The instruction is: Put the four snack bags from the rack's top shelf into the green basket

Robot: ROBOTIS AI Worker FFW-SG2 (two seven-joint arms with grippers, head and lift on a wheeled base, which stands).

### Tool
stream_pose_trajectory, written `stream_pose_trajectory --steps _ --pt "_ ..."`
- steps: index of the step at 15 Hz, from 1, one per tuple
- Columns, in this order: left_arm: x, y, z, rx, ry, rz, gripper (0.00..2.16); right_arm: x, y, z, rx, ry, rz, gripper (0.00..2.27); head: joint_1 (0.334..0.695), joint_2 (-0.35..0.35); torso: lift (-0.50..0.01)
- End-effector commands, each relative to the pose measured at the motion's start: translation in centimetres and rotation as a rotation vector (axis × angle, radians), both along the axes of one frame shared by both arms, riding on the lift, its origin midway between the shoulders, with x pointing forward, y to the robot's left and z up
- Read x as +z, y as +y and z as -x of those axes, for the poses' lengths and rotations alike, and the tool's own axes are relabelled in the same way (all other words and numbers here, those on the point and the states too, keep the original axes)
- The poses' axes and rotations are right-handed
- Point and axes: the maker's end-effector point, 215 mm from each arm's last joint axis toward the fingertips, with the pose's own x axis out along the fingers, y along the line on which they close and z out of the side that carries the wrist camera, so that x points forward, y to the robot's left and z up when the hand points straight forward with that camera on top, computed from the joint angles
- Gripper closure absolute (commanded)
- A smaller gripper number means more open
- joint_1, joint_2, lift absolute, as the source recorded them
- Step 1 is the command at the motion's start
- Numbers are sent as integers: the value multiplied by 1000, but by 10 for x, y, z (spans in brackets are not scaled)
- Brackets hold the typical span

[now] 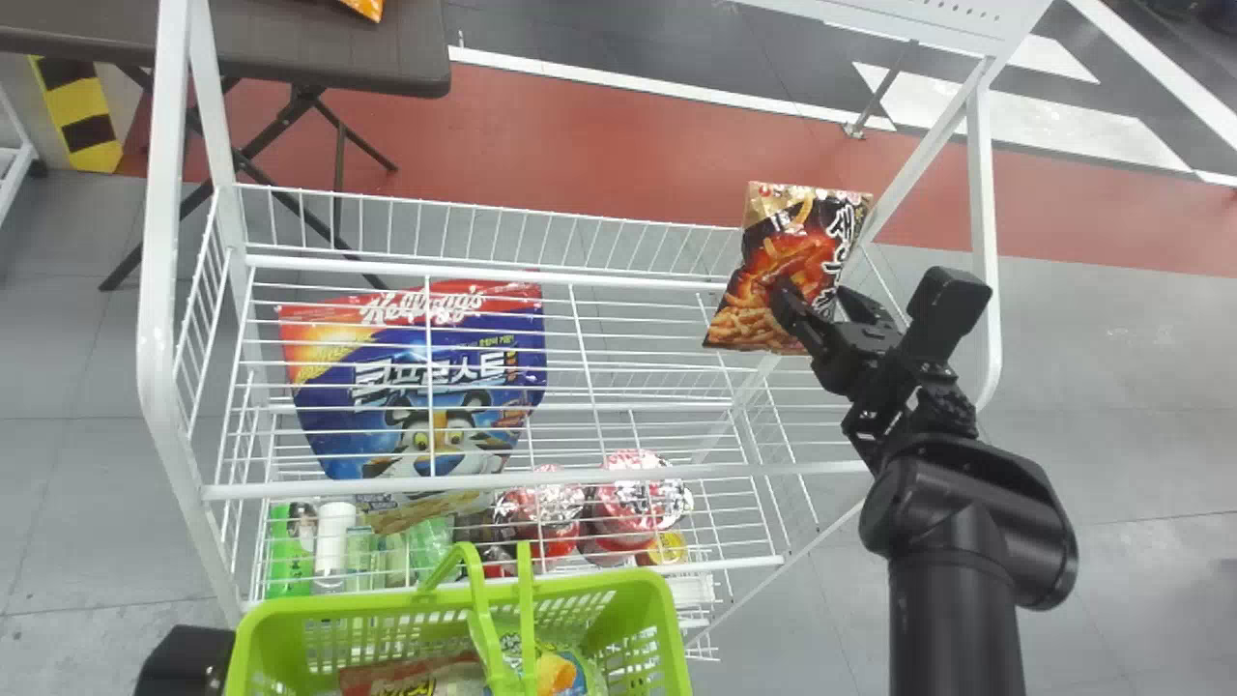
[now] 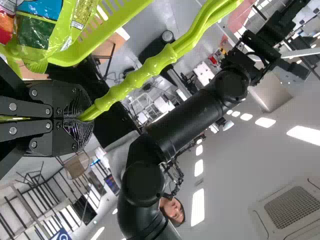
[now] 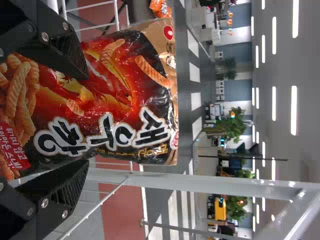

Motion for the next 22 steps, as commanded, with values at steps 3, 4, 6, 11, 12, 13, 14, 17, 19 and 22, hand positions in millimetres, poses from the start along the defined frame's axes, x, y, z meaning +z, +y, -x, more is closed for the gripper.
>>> stream_pose_trajectory --steps 3,4,6,11,12,13,14,17,19,22 --pt "0 0 -4 -2 1 -6 1582 -24 9 15 40 93 -76 2152 695 -350 0" --pt "-1 0 -5 -3 5 -7 1582 -17 11 19 45 78 -76 2192 695 -350 0" --pt "0 -1 -7 -2 1 -6 1582 2 18 32 54 40 -94 2196 695 -350 0" --pt "-4 -1 -13 6 -1 -17 1582 40 46 102 94 26 -219 2192 695 -350 0" --pt "-4 -1 -14 6 0 -19 1582 49 57 122 106 47 -258 2192 695 -350 0" --pt "-5 -1 -16 9 -2 -21 1582 54 71 146 128 90 -312 2192 695 -350 0" --pt "-5 -1 -16 9 1 -23 1582 47 90 170 165 170 -365 2192 695 -350 0" --pt "-7 -1 -16 15 4 -24 1582 25 151 248 273 409 -556 2189 695 -350 0" --pt "-9 -1 -16 28 2 -28 1582 18 189 285 348 542 -654 2189 695 -350 0" --pt "-10 -2 -18 36 -4 -31 1582 14 218 308 423 582 -707 2189 695 -350 0"
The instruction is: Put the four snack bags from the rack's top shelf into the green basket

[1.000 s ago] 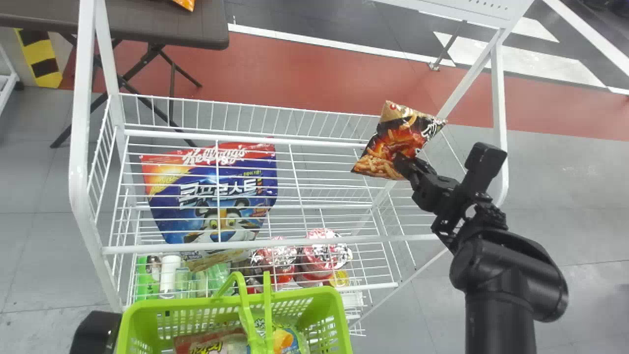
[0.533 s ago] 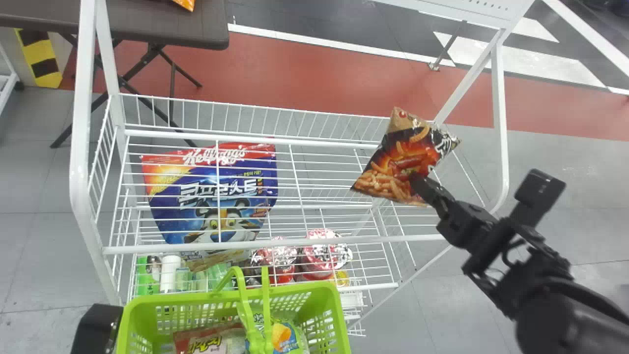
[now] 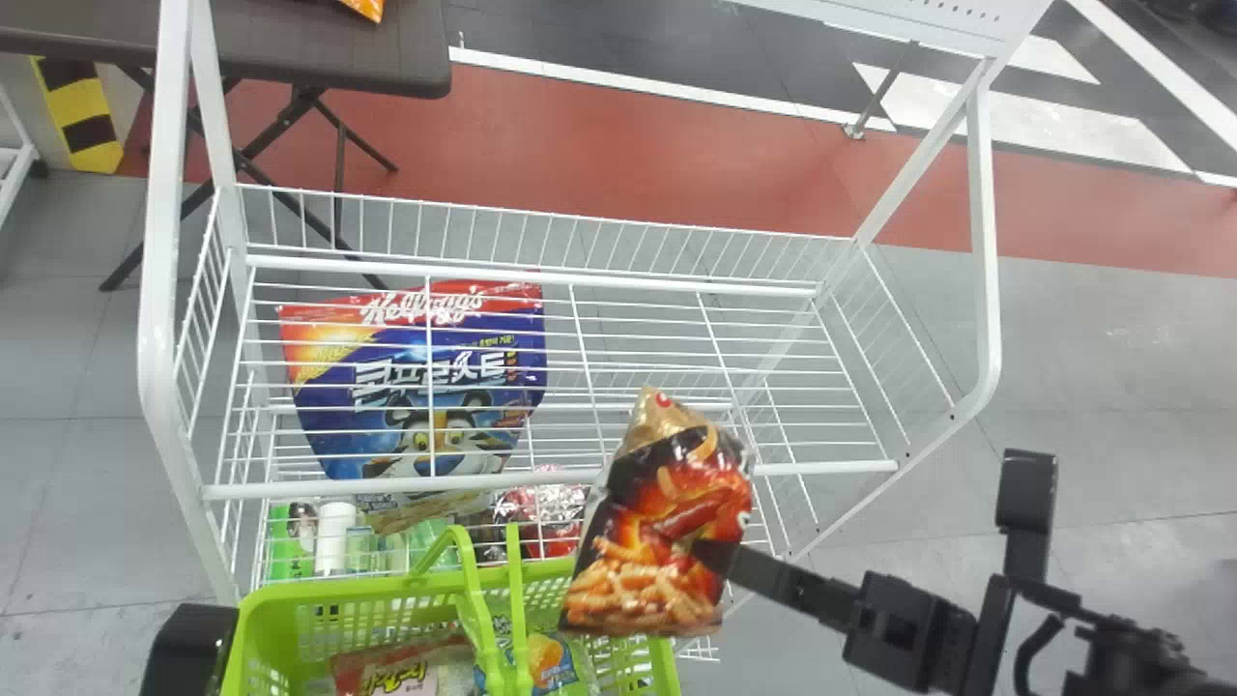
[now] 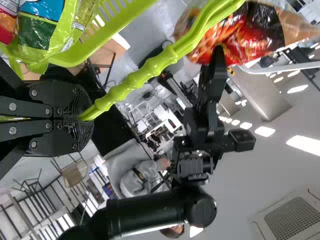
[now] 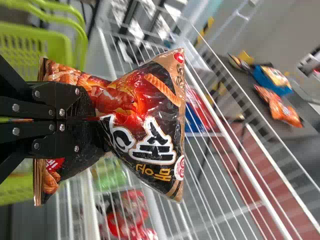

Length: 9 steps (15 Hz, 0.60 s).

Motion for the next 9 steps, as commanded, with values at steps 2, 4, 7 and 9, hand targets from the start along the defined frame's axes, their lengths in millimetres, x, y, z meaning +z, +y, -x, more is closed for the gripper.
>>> stream_pose_trajectory --steps 2,4,7,9 --pt "1 0 0 0 -3 4 1582 -25 31 28 60 102 -50 2189 695 -350 0" --pt "-1 0 -1 5 -7 9 1582 -44 46 45 94 161 -37 2189 695 -350 0" --pt "1 0 -4 12 -28 21 1582 -63 64 66 159 224 -31 2189 695 -350 0" --pt "1 -1 -4 15 -27 24 1582 -71 70 78 186 254 -18 2013 695 -350 0"
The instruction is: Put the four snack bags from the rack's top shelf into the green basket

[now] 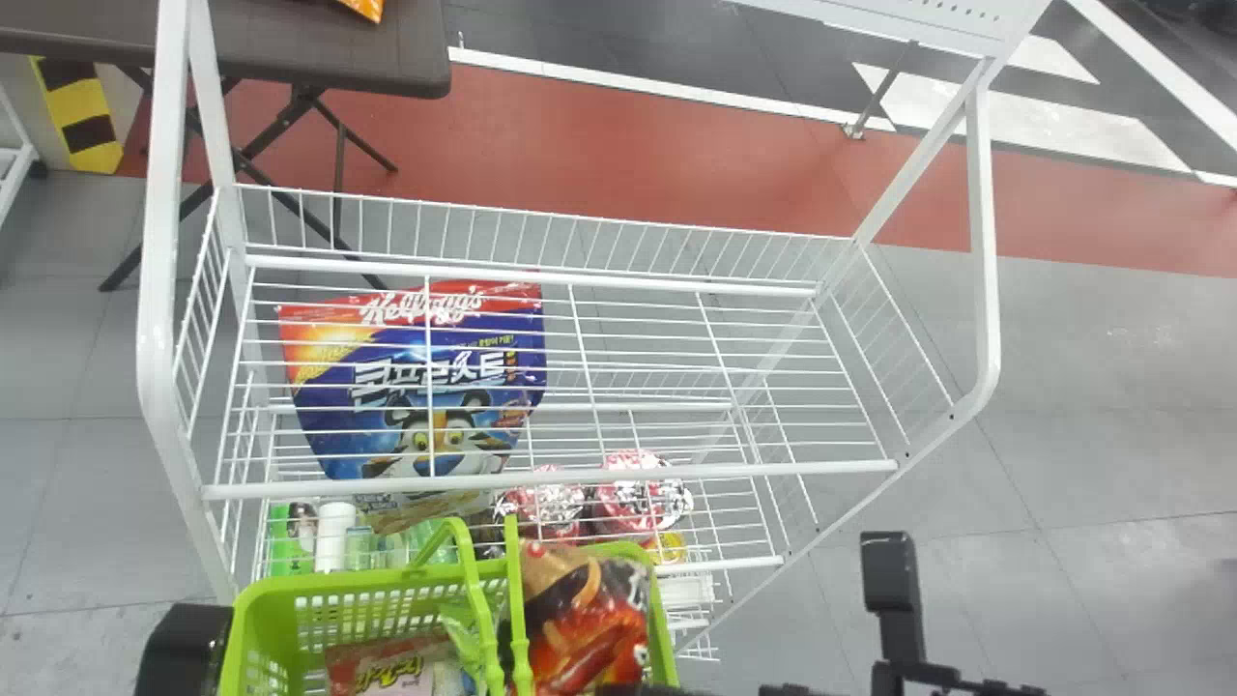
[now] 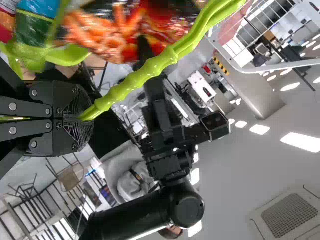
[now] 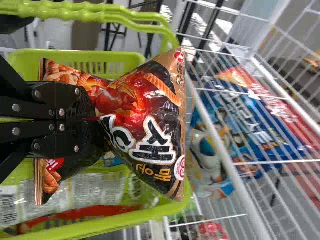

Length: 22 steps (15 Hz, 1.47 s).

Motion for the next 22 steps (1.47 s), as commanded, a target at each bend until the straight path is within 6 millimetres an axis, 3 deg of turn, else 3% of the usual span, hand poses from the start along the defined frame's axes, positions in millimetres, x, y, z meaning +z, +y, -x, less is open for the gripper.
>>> stream_pose_trajectory --steps 1,2,3,7,10,11,14,16,18,20,21,22 --pt "0 0 0 1 -2 4 1582 -14 0 15 12 60 24 1480 695 -350 0" --pt "1 0 0 -1 -3 7 1582 -18 -8 15 -3 66 49 198 695 -350 0" --pt "1 0 1 -2 -1 8 1582 -18 -14 14 -16 66 56 -2 695 -350 0" --pt "3 -1 3 -3 -1 9 1582 -16 -27 9 -30 48 126 29 695 -350 0" --pt "5 -1 5 -1 -1 11 1582 -17 -21 16 -25 56 136 22 695 -350 0" --pt "4 -1 6 -1 0 9 1582 -8 -24 -6 -35 -50 163 19 695 -350 0" --pt "4 0 6 2 0 5 1582 46 -32 -82 -106 -430 222 19 695 -350 0" --pt "3 0 6 5 1 4 1585 106 -42 -123 -153 -724 294 26 695 -350 0" --pt "3 0 6 5 0 4 1582 172 -47 -143 -204 -995 349 39 695 -350 0" --pt "1 0 6 6 4 2 1582 245 -58 -144 -309 -1317 444 39 695 -350 0" --pt "1 0 6 6 4 2 1585 244 -63 -148 -353 -1307 464 39 695 -350 0" --pt "2 0 6 5 3 3 1582 220 -65 -154 -361 -1196 467 46 695 -350 0"
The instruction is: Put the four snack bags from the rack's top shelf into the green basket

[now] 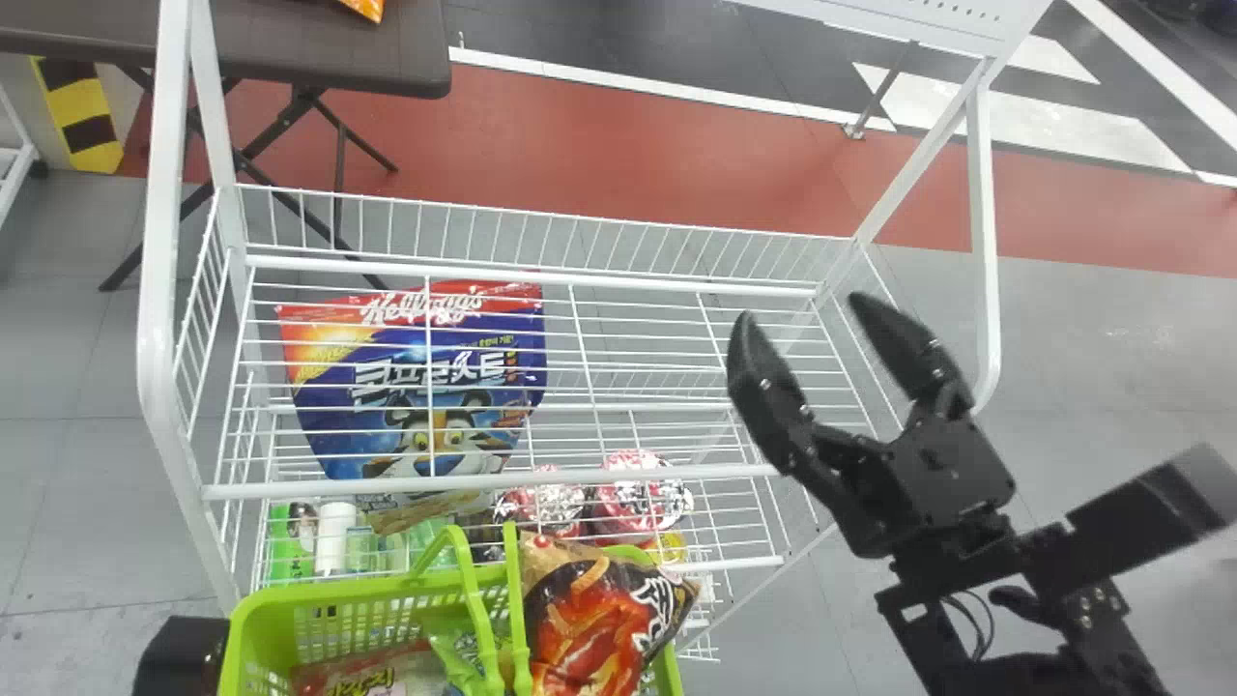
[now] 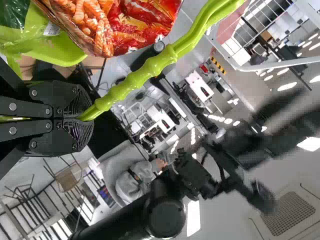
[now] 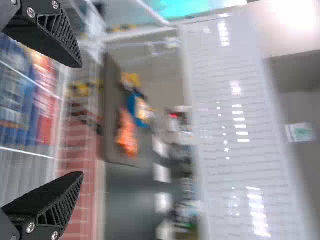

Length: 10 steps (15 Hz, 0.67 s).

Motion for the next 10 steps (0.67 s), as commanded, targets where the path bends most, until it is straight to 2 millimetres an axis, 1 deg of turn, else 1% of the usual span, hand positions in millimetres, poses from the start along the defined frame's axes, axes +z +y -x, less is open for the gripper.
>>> stream_pose_trajectory --steps 1,2,3,7,10 --pt "-1 0 0 -1 1 -1 1585 -33 1 -6 -21 126 -26 53 695 -350 0" --pt "-1 1 0 1 1 -2 1582 -44 3 -6 -22 177 -33 53 695 -350 0" --pt "-1 1 -1 1 -1 -2 1582 -45 1 -6 -27 188 -33 56 695 -350 0" --pt "-2 0 -4 2 -3 -5 1582 -43 -4 -7 -40 196 -36 73 695 -350 0" --pt "-1 1 -3 1 -3 -4 1582 -40 -4 -8 -37 188 -37 73 695 -350 0"
